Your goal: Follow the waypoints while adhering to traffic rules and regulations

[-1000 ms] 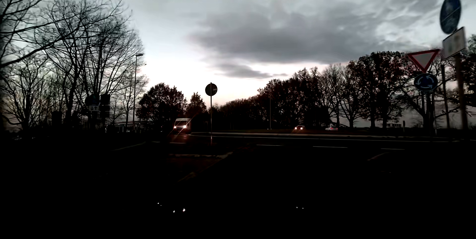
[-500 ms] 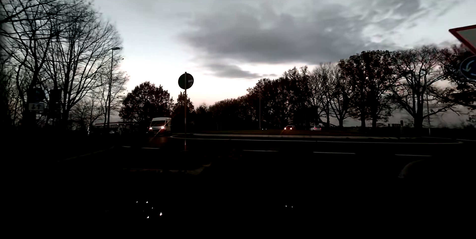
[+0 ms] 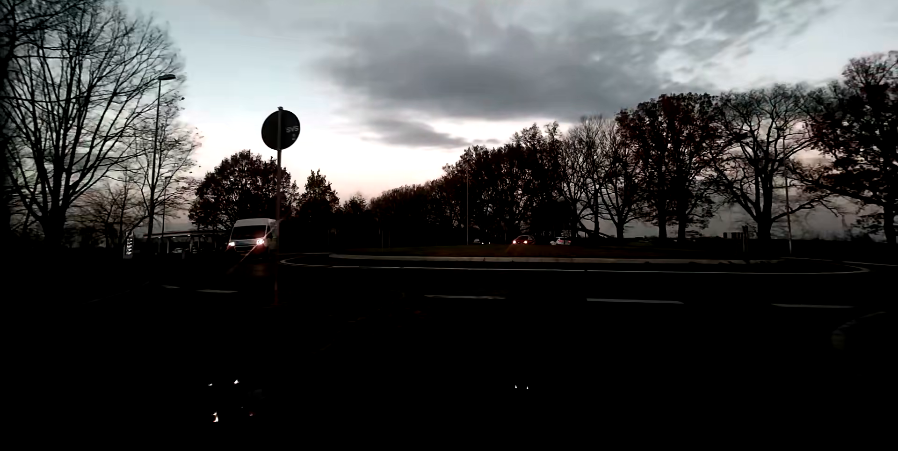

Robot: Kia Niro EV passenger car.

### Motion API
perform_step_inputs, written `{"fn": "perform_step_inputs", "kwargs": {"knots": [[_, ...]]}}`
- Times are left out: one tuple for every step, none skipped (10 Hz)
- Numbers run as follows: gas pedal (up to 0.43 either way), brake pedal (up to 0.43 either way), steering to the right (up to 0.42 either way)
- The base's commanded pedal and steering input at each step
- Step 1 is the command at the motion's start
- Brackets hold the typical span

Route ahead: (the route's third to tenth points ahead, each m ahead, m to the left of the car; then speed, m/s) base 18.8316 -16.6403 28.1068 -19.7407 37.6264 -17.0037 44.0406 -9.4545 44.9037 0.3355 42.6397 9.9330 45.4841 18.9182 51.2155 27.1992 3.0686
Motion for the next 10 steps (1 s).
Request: {"fn": "perform_step_inputs", "kwargs": {"knots": [[0.0,0.244,0.149],[0.0,0.238,0.159],[0.0,0.232,0.166],[0.0,0.232,0.171],[0.0,0.226,0.178],[0.0,0.201,0.185],[0.0,0.183,0.19],[0.0,0.177,0.193],[0.0,0.171,0.198],[0.0,0.171,0.203]]}}
